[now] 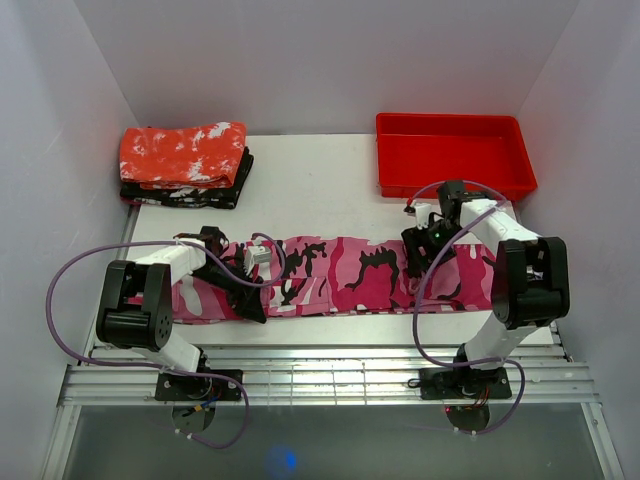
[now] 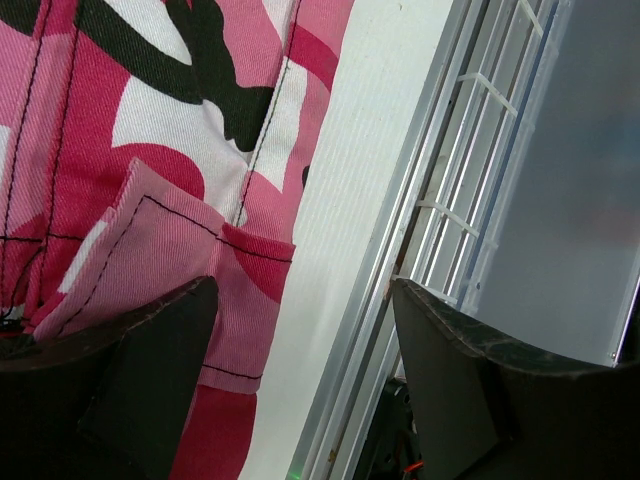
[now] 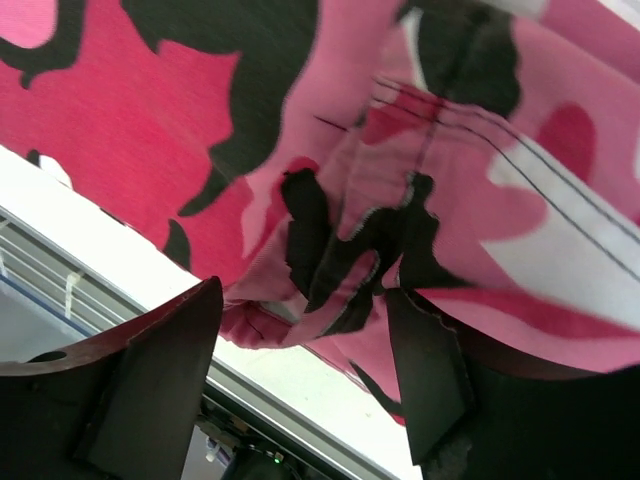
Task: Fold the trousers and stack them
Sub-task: Fold the trousers
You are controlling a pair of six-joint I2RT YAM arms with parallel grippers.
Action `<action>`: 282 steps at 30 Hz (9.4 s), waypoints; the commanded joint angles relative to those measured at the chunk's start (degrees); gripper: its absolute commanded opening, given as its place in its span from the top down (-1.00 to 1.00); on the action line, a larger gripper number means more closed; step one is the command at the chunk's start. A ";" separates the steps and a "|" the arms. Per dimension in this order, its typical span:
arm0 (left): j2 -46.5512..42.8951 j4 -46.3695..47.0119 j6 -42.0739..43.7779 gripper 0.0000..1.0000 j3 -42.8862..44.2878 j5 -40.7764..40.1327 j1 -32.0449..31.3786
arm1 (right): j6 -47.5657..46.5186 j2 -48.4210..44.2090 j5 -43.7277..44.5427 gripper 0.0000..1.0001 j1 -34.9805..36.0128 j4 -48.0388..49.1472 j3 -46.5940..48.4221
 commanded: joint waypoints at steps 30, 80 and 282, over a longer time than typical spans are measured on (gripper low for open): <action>2.62 9.81 4.43 -0.76 -7.34 -27.56 0.97 | 2.91 0.30 14.78 0.52 10.11 1.24 4.18; -8.98 -6.52 7.14 -0.91 9.17 -13.78 1.41 | -29.00 6.36 13.64 -0.33 -40.25 -0.44 12.27; 6.49 3.30 -24.32 -0.69 24.66 -16.55 18.53 | -22.49 10.74 10.99 0.14 -20.12 7.80 -3.98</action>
